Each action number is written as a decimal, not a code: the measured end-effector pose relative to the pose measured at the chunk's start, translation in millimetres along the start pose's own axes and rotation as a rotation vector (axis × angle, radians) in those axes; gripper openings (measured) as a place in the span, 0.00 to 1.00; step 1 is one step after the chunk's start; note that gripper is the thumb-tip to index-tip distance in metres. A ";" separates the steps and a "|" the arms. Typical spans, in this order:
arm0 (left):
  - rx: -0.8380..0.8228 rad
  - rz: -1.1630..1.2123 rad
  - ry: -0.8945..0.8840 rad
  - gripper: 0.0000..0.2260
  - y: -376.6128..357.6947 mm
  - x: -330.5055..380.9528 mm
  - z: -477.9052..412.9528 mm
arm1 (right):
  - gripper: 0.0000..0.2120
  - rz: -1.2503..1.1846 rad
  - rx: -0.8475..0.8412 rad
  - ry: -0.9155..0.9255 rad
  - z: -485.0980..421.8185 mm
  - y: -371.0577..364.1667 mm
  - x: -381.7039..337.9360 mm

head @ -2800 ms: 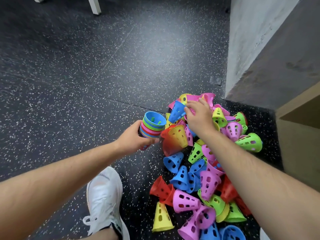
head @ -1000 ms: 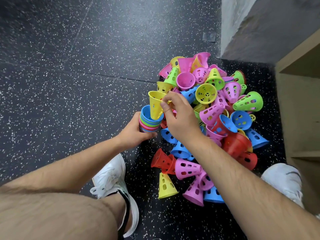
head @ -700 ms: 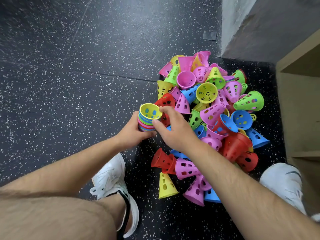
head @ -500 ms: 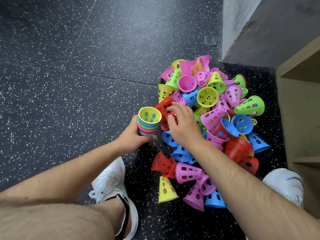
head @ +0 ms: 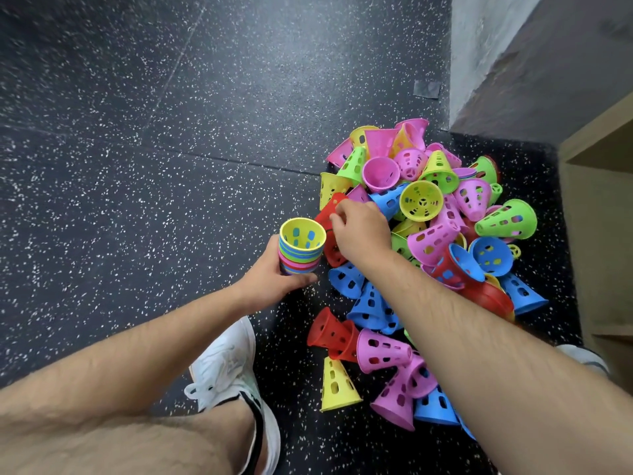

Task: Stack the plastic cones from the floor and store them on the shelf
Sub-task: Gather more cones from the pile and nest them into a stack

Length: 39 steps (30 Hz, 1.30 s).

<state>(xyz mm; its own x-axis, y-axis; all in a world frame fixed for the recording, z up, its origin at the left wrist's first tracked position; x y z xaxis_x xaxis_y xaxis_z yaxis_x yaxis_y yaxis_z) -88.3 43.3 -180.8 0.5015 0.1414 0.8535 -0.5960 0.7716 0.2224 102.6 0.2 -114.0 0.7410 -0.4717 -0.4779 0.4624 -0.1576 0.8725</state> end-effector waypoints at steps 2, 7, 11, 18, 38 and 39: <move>-0.001 0.002 -0.010 0.38 -0.9 0.6 0.0 | 0.10 -0.080 0.117 0.036 4.2 7.1 2.0; -0.011 0.002 -0.024 0.35 -3.6 2.8 -1.4 | 0.10 -0.366 0.334 0.162 25.4 33.2 -0.5; -0.023 0.036 -0.027 0.36 -6.5 8.5 1.9 | 0.10 -0.365 0.277 0.341 40.5 31.0 -11.5; -0.018 0.053 -0.040 0.40 -8.4 9.0 2.5 | 0.15 -0.281 -0.037 0.395 60.3 8.7 -12.9; -0.027 -0.020 -0.043 0.38 -6.9 5.1 2.4 | 0.20 0.111 -0.201 0.195 45.5 -15.3 20.3; -0.028 -0.020 -0.045 0.38 -6.5 5.2 2.5 | 0.19 0.038 -0.138 0.176 44.7 -12.3 21.7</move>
<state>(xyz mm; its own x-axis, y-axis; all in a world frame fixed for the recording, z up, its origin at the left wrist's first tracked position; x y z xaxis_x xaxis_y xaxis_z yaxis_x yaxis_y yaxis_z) -83.4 37.5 -176.6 0.4846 0.0981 0.8692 -0.5676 0.7913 0.2271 91.2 -46.9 -130.6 0.8269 -0.3146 -0.4662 0.4861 -0.0171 0.8738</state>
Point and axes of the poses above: each hand's wrist, its own z-axis away from the middle knuckle, its own y-axis out of the back of the hand, x = y × z, the point moved 4 cm from there along -z, towards the middle knuckle, and after that the axes turned 4 degrees about y, right-handed, at the moved point
